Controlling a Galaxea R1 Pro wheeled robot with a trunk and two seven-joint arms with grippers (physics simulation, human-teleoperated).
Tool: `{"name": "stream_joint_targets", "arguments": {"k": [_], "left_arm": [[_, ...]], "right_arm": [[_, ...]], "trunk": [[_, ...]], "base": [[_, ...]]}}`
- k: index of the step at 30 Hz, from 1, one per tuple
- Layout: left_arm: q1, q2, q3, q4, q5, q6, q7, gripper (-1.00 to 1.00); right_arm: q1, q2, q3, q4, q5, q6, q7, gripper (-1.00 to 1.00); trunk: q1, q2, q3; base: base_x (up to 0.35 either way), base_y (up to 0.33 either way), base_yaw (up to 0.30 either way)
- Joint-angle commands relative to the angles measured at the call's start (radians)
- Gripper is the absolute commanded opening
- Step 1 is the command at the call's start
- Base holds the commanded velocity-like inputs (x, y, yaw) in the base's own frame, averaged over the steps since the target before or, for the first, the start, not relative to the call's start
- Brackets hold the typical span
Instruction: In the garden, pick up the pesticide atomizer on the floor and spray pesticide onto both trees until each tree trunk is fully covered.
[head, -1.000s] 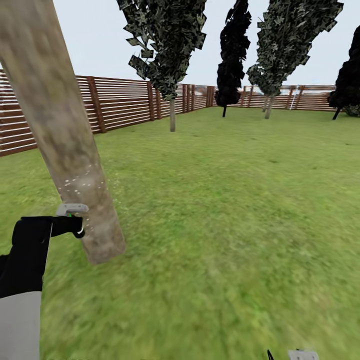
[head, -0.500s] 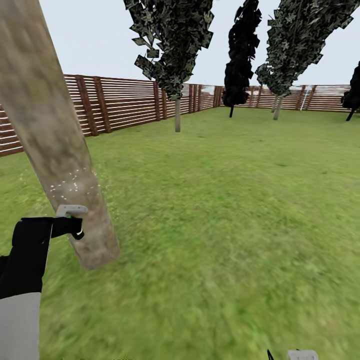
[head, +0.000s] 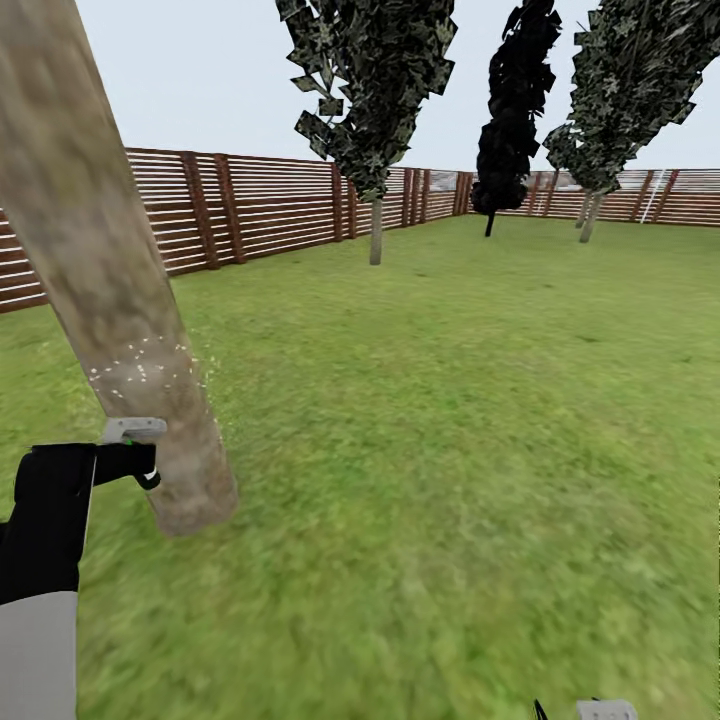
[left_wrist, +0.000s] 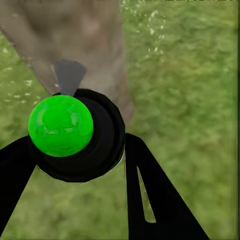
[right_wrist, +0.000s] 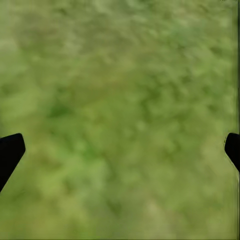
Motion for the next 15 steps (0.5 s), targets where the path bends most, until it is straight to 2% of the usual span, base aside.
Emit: {"name": "stream_joint_targets", "arguments": {"k": [1,4,10,13,15], "left_arm": [[0.0,0.0,0.0,0.0,0.001,0.0,0.0,-1.0],[0.006,0.004,0.006,0.0,-0.007,0.0,0.0,-1.0],[0.08,0.017,0.077,0.0,-0.036,-0.01,-0.001,-1.0],[0.095,0.015,0.078,0.0,-0.038,-0.012,0.001,-1.0],[0.097,0.002,0.071,0.001,-0.035,-0.011,0.001,-1.0]], "right_arm": [[0.0,0.0,0.0,0.0,0.0,0.0,0.0,1.0],[0.0,0.0,0.0,0.0,0.0,0.0,0.0,1.0],[0.0,0.0,0.0,0.0,0.0,0.0,0.0,1.0],[0.0,0.0,0.0,0.0,0.0,0.0,0.001,1.0],[0.0,0.0,0.0,0.0,0.0,0.0,0.001,1.0]], "trunk": [[0.0,0.0,0.0],[0.0,0.0,0.0],[0.0,0.0,0.0],[0.0,0.0,0.0],[0.0,0.0,0.0]], "base": [[0.16,-0.261,0.0],[0.16,-0.261,0.037],[0.16,-0.261,0.237],[0.161,-0.261,0.054],[0.166,-0.253,0.007]]}}
